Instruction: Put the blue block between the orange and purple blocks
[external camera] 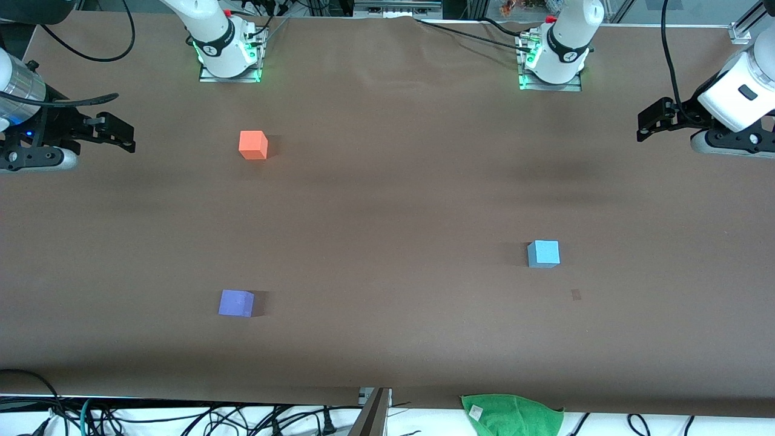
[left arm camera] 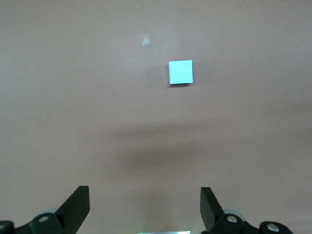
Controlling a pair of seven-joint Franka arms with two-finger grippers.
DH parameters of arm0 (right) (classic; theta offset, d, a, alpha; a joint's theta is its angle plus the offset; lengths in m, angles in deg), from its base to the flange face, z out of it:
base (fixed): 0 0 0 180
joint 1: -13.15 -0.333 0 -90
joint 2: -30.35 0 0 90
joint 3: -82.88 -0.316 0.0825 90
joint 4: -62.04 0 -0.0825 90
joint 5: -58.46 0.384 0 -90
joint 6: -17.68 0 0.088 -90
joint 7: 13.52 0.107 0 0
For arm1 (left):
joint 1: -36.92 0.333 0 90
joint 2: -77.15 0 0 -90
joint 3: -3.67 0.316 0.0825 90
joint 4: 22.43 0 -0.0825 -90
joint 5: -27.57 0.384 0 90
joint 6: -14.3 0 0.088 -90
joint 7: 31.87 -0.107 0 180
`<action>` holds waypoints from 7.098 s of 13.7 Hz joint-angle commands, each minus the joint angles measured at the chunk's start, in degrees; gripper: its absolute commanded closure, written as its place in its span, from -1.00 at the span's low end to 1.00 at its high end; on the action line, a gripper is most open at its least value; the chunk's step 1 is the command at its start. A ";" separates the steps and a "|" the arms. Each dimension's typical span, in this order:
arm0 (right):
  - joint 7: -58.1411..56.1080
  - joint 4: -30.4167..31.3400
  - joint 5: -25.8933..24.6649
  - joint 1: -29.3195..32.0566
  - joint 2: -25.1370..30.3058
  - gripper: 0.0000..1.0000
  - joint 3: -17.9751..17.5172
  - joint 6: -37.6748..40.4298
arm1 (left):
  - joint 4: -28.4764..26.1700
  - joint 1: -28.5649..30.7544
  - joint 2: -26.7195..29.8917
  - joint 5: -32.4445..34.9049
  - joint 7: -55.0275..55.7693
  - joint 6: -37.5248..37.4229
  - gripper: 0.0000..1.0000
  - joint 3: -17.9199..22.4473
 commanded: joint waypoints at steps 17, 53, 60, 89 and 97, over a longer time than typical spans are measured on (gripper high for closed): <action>-0.55 -0.66 0.66 0.96 -0.15 -1.00 -0.24 0.16 | 0.51 -1.66 -18.29 2.50 0.60 16.10 -1.00 -0.33; -0.64 -0.74 0.66 1.04 -0.32 -1.00 -0.24 -0.28 | 0.06 -10.17 -36.42 2.42 11.92 31.54 0.70 -1.03; -0.72 -0.74 0.66 1.04 -0.41 -1.00 -0.24 -0.28 | 3.23 -27.74 -34.65 -0.29 35.74 24.03 0.70 -4.98; -1.16 -0.66 0.13 0.34 -3.14 -1.00 -0.59 -1.68 | 15.19 -39.46 -36.00 -1.63 50.46 18.37 -1.00 -4.20; 1.11 -0.74 0.57 -5.00 -4.98 -1.00 -0.86 -1.77 | 15.54 -24.60 -21.38 -1.63 33.92 0.93 -1.00 -4.11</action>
